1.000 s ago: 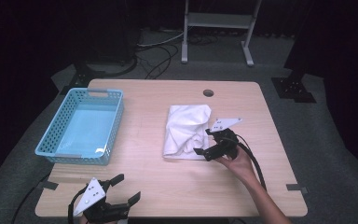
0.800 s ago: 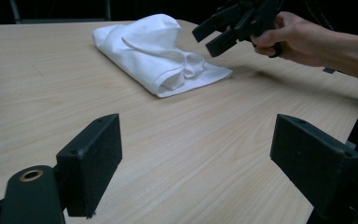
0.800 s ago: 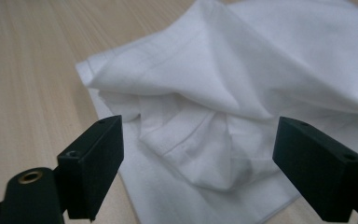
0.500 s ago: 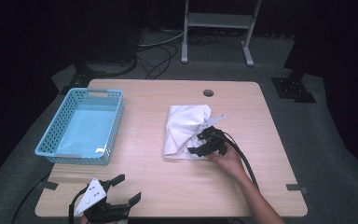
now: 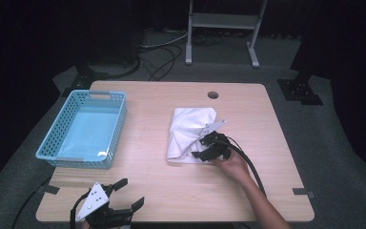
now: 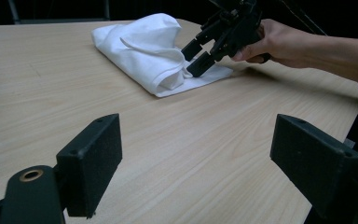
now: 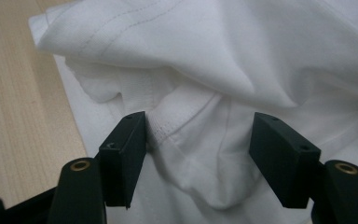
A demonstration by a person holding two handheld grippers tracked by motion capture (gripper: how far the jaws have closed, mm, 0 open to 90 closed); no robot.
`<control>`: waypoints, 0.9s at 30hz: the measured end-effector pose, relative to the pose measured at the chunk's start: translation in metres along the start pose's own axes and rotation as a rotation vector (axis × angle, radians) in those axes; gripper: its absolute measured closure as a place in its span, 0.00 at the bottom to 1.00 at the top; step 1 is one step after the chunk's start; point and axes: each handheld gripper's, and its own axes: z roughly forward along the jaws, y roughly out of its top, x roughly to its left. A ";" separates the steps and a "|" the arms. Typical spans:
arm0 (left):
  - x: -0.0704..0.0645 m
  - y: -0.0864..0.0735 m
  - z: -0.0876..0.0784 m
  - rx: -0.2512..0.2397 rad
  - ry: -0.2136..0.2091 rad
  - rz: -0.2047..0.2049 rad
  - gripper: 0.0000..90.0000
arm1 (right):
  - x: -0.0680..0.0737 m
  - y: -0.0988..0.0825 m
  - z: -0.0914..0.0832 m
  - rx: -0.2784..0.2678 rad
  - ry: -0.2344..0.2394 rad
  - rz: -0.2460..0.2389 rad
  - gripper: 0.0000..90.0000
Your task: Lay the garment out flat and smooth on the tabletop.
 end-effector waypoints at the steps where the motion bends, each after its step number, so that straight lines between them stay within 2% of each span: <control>1: 0.000 0.000 0.000 -0.002 0.000 -0.001 0.18 | 0.000 -0.001 -0.001 0.000 0.002 -0.002 0.40; 13: -0.006 0.001 0.001 0.000 -0.009 0.015 0.18 | 0.017 -0.021 -0.017 -0.009 0.013 -0.023 0.39; 27: -0.017 0.003 0.005 0.008 -0.031 0.041 0.18 | 0.055 -0.062 -0.050 -0.029 0.037 -0.045 0.39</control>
